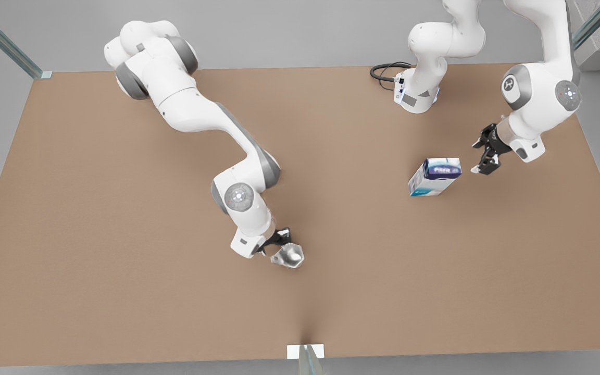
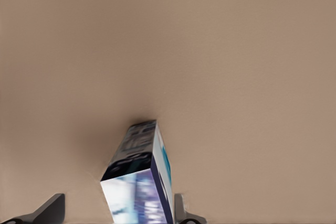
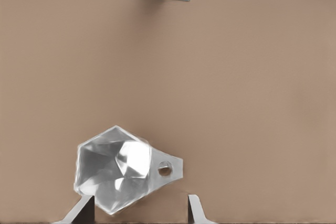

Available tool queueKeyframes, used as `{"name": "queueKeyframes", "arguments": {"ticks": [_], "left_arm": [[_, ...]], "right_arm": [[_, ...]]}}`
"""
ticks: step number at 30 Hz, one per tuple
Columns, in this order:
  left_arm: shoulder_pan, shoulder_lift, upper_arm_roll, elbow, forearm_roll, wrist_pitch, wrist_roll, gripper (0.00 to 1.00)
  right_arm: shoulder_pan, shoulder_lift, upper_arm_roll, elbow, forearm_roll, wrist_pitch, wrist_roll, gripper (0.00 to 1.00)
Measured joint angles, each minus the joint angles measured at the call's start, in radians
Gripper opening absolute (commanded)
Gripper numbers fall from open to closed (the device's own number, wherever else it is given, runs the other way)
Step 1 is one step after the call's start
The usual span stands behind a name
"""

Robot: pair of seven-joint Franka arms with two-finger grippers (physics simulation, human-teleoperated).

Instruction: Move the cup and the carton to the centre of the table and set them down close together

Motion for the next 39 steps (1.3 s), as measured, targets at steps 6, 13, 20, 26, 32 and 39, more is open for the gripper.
{"name": "queueKeyframes", "arguments": {"ticks": [6, 13, 20, 26, 32, 39], "left_arm": [[0.0, 0.0, 0.0, -0.062, -0.031, 0.062, -0.095, 1.0], [0.0, 0.022, 0.0, -0.092, -0.073, 0.113, -0.103, 1.0], [-0.001, 0.042, -0.002, -0.12, -0.133, 0.139, -0.103, 1.0], [-0.001, 0.09, -0.002, -0.118, -0.161, 0.18, -0.092, 1.0], [-0.001, 0.106, -0.002, -0.119, -0.168, 0.157, -0.094, 1.0], [-0.009, 0.14, -0.002, -0.119, -0.2, 0.163, -0.091, 1.0]], "right_arm": [[-0.271, -0.468, 0.0, -0.424, -0.011, -0.229, -0.34, 1.0], [-0.547, -0.601, -0.014, -0.238, -0.025, -0.528, -0.314, 1.0], [-0.539, -0.6, -0.061, -0.206, -0.029, -0.588, -0.331, 1.0], [-0.549, -0.57, -0.073, -0.156, -0.028, -0.596, -0.322, 1.0], [-0.546, -0.57, -0.072, -0.157, -0.028, -0.596, -0.321, 1.0], [-0.557, -0.564, -0.075, -0.136, -0.028, -0.6, -0.322, 1.0]]}}
